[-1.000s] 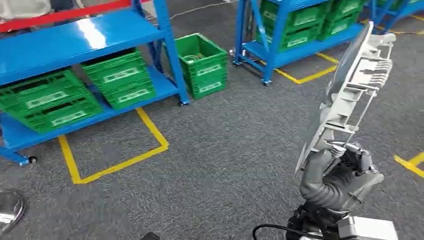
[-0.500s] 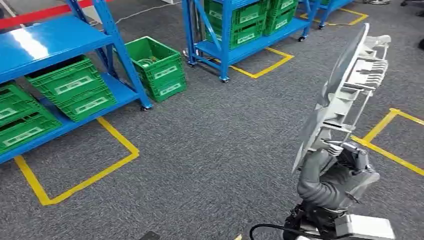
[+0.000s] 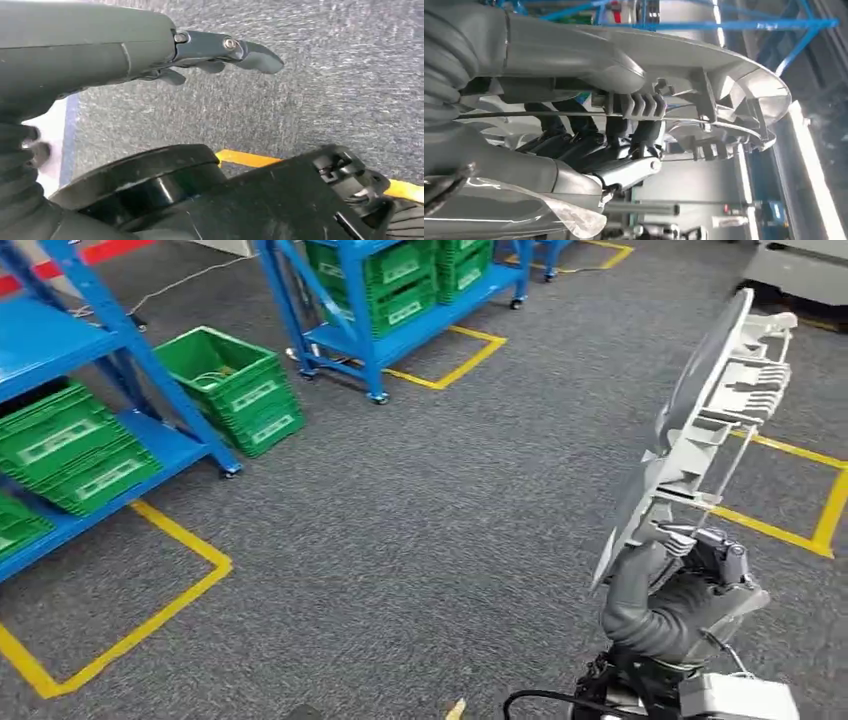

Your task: Take the parts from the cabinet and place them on the table.

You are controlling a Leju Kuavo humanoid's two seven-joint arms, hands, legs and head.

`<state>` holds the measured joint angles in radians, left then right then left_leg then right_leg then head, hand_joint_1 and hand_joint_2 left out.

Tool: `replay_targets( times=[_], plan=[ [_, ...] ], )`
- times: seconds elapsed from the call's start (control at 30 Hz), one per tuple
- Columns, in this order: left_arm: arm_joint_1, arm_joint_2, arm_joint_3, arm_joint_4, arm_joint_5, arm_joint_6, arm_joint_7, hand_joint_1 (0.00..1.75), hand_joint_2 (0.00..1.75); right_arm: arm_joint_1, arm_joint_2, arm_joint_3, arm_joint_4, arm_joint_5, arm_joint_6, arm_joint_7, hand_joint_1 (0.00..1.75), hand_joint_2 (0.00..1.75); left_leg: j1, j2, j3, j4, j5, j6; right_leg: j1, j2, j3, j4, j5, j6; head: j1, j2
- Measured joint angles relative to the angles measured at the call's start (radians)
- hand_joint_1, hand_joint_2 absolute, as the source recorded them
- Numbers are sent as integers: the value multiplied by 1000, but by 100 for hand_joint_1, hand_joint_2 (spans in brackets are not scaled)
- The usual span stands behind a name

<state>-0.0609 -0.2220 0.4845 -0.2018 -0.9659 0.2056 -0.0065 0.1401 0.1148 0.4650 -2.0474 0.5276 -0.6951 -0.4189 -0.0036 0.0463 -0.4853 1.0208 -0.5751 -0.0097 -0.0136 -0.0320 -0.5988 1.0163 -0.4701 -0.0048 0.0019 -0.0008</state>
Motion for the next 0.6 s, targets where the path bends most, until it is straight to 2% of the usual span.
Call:
replay_targets(
  times=[0.03, 0.1, 0.13, 0.17, 0.2, 0.23, 0.27, 0.3, 0.33, 0.37, 0.4, 0.43, 0.47, 0.5, 0.53, 0.57, 0.6],
  plan=[
    [-1, 0, 0, 0, 1, 0, -1, 0, 175, 0, 2, 0, 0, 0, 0, 0, 175, 175, 3, -28, -31, 70, -41, -1, 0, 11, -1, 0, 0, -5, 0, 0],
    [-10, 0, 0, 0, 3, 0, -3, 0, 175, 1, 2, 0, 0, 0, 0, 0, 175, 175, 2, -39, -104, 241, -114, -3, 3, 36, -1, 0, 1, -8, 0, 0],
    [-14, 0, 0, 0, 3, 0, -3, 0, 175, 1, 2, 0, 0, 0, 0, 0, 175, 175, 2, -40, -125, 290, -121, -2, 4, 50, -1, 0, 1, -9, 1, 0],
    [-16, 0, 0, 0, 3, -1, -3, 0, 175, 1, 2, 0, 0, 0, 0, 0, 175, 175, 2, -40, -122, 286, -100, 2, 5, 67, 1, 0, 2, -10, 0, 0],
    [-15, 0, 0, 0, 3, -2, -3, 0, 175, 1, 2, 0, 0, 0, 0, 0, 175, 175, 2, -42, -105, 242, -61, 6, 6, 83, 1, 0, 3, -10, 0, 0],
    [-14, -2, 0, 0, 2, -2, -2, 0, 175, 1, 2, 0, 0, 0, 0, 0, 175, 175, 2, -49, -75, 167, -10, 12, 8, 100, 3, 0, 5, -9, 0, 0],
    [-10, -2, 0, 0, 2, -2, -1, 0, 175, 1, 2, 0, 0, 0, 0, 0, 175, 175, 1, -72, -39, 75, 43, 22, 9, 115, 5, 0, 6, -8, 0, 0],
    [-6, 1, 0, 0, 2, -2, -1, 0, 175, 1, 2, 0, 0, 0, 0, 0, 175, 175, 2, -137, -17, 24, 58, 34, 2, 126, -1, -1, 9, -5, 2, 0],
    [-6, 2, 0, 0, 3, -2, -1, 0, 175, -3, 2, 0, 0, 0, 0, 0, 175, 175, 4, -157, -24, 11, 65, 37, 8, 137, -6, 6, 14, 3, 7, 0],
    [-6, 0, 0, 0, 2, -1, -1, 0, 175, -2, 3, 0, 0, 0, 0, 0, 175, 175, -1, -143, -24, 6, 60, 36, -1, 148, -17, 5, 19, 11, 2, 0],
    [-8, -2, 0, 0, 2, 0, -1, 0, 175, 0, 4, -1, 0, 0, 0, 0, 175, 175, -3, -132, -21, -2, 54, 39, -5, 161, -24, 3, 24, 19, -3, 0],
    [-10, -2, 0, 0, 2, 0, -1, 0, 175, 2, 5, -1, 0, 0, 0, 0, 175, 175, -4, -117, -17, -19, 51, 39, -4, 172, -31, 2, 31, 26, 0, 0],
    [-9, -2, 0, 0, 2, 0, -1, 0, 175, 3, 5, -2, 0, 0, 0, 0, 175, 175, 10, -100, -16, -34, 61, 39, -2, 165, -39, 6, 29, 29, 1, 0],
    [-7, -3, 0, 0, 1, 0, -1, 0, 175, 4, 5, -2, 0, 0, 0, 0, 175, 175, 6, -86, -14, -40, 64, 39, 3, 105, -57, 23, 13, 31, 0, 0],
    [-3, -4, 0, 0, 1, 1, -1, 0, 175, -1, 5, -1, 0, 0, 0, 1, 175, 175, 5, -73, -15, -40, 65, 43, 4, 65, -81, 75, -24, 36, 5, 0],
    [-3, -4, 0, 0, 1, 1, -2, 0, 175, -3, 5, 1, 0, 1, 0, 1, 175, 175, 4, -58, -15, -40, 65, 43, 1, 48, -113, 153, -64, 42, 4, 0],
    [-2, -3, 1, 0, 0, 1, -2, 0, 175, -4, 5, 2, 0, 0, 0, 1, 175, 175, 3, -41, -15, -40, 64, 43, -1, 41, -146, 229, -95, 46, 4, 0]
  ],
)
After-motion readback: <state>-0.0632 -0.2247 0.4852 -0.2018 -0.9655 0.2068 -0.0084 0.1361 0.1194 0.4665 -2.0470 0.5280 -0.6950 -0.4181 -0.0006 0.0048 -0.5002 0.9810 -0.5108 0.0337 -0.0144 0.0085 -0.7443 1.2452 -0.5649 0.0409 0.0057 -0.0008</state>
